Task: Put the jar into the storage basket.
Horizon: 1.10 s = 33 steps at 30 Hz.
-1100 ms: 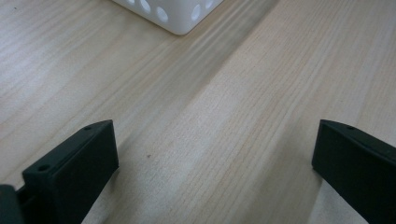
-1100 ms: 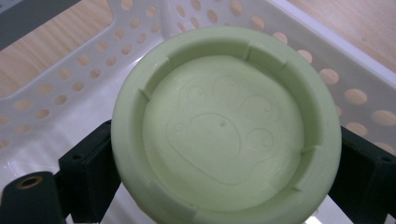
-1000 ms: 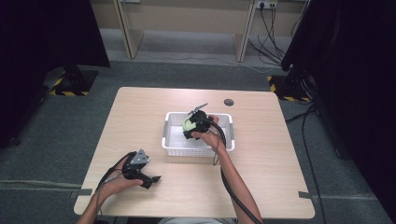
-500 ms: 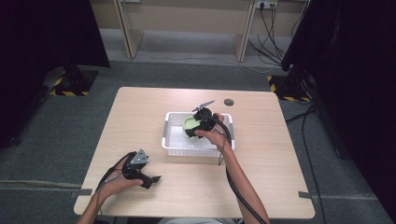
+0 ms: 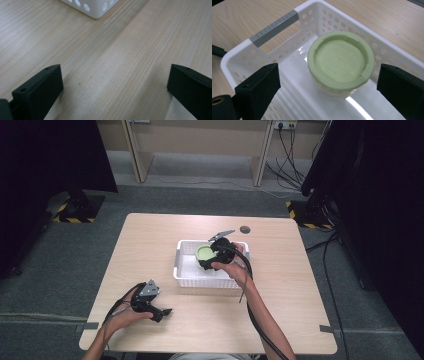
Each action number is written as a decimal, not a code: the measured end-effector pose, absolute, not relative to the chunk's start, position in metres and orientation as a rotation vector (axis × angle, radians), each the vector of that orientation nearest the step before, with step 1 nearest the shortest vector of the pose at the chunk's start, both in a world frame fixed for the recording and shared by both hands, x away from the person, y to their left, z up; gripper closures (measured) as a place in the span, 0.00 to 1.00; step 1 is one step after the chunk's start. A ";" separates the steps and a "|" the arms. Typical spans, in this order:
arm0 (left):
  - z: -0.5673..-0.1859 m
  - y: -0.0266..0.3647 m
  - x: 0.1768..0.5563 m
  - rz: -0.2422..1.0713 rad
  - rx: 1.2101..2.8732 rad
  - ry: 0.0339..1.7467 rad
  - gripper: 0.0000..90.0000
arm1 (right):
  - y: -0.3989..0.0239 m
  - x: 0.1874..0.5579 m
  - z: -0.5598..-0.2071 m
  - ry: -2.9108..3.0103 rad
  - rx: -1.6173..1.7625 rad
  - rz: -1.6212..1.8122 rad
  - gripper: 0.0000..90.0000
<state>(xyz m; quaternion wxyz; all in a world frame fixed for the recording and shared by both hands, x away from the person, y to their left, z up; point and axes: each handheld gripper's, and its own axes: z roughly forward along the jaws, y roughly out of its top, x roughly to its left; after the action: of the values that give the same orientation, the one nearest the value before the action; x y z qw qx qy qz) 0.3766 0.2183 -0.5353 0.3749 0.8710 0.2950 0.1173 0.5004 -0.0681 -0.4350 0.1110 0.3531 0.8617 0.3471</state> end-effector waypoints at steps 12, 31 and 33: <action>-0.535 0.218 0.377 0.300 2.232 0.754 0.00 | -0.076 0.480 -0.425 2.521 0.984 1.091 0.06; -0.535 0.218 0.377 0.301 2.233 0.753 0.00 | -0.101 0.444 -0.422 2.509 0.928 1.171 0.06; -0.535 0.218 0.377 0.301 2.233 0.753 0.00 | -0.102 0.440 -0.422 2.509 0.921 1.173 0.06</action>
<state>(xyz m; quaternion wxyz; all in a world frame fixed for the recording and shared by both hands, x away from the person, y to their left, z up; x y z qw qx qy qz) 0.3767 0.2184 -0.5352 0.3738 0.8718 0.2941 0.1175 0.4404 -0.1021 -0.4220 0.1112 0.3137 0.8542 0.3995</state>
